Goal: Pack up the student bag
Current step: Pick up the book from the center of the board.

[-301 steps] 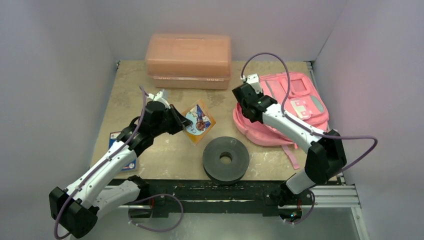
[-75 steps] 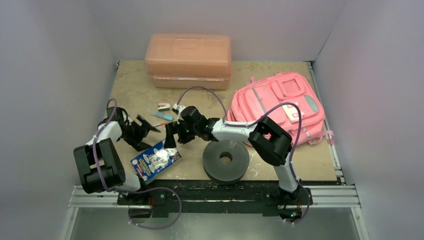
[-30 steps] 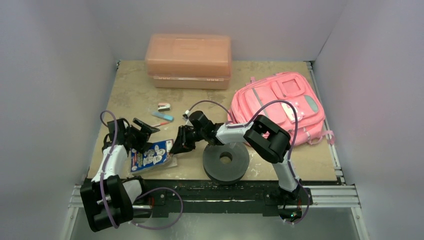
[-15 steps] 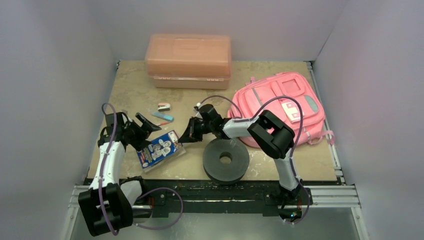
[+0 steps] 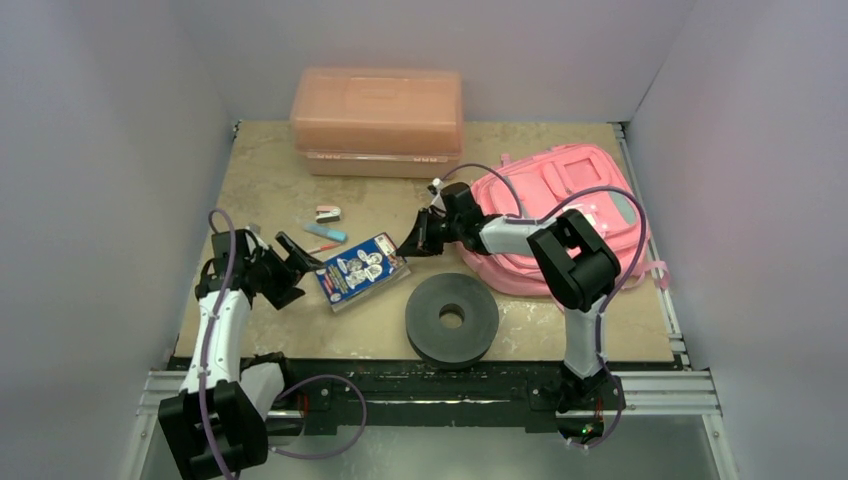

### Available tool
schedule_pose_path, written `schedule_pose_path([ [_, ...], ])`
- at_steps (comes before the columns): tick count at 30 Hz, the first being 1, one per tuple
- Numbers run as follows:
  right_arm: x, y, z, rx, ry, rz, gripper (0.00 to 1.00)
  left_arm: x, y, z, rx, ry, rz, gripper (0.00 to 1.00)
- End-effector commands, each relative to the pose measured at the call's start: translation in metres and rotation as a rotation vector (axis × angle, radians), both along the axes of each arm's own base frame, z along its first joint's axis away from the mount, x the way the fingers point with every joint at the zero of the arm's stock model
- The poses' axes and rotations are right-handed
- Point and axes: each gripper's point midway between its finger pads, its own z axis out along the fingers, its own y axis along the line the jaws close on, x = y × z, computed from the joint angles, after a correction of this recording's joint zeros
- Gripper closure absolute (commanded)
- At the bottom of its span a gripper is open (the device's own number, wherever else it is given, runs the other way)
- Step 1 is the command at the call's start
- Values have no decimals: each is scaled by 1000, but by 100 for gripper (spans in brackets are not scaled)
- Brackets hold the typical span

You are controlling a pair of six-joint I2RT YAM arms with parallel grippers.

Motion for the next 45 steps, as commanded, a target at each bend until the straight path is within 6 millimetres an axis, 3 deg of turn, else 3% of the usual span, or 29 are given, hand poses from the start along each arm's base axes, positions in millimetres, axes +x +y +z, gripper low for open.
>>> schedule_pose_path([
  [1,5,-8,17,-56,-143,106,100,-2,-8,-13,-30,8,-1,15],
  [3,7,-13,16,-92,-173,106,98,-3,-11,-22,-33,28,-10,15],
  [5,9,-17,12,-133,-189,112,89,-7,-17,-32,-43,60,-29,15],
  [10,15,-25,-2,-226,-209,135,55,-10,-33,-52,-83,81,-59,19],
  [15,22,-33,-15,-315,-238,136,40,-3,-44,-56,-110,82,-95,29],
  [17,24,-33,-19,-342,-254,153,37,0,-46,-56,-115,79,-108,37],
  [26,16,-11,-25,-313,-264,220,42,11,-57,-47,-139,51,-183,71],
  [31,12,-8,-19,-325,-310,235,41,14,-60,-34,-148,28,-192,100],
  [35,17,-17,-14,-385,-355,218,37,16,-64,-28,-194,45,-173,100],
  [37,29,-30,-10,-490,-412,173,32,16,-66,-26,-218,63,-161,100],
  [41,44,-63,20,-817,-629,32,8,15,-65,-22,-215,78,-145,100],
  [45,31,-51,61,-913,-851,43,1,13,-63,-18,-203,81,-144,100],
])
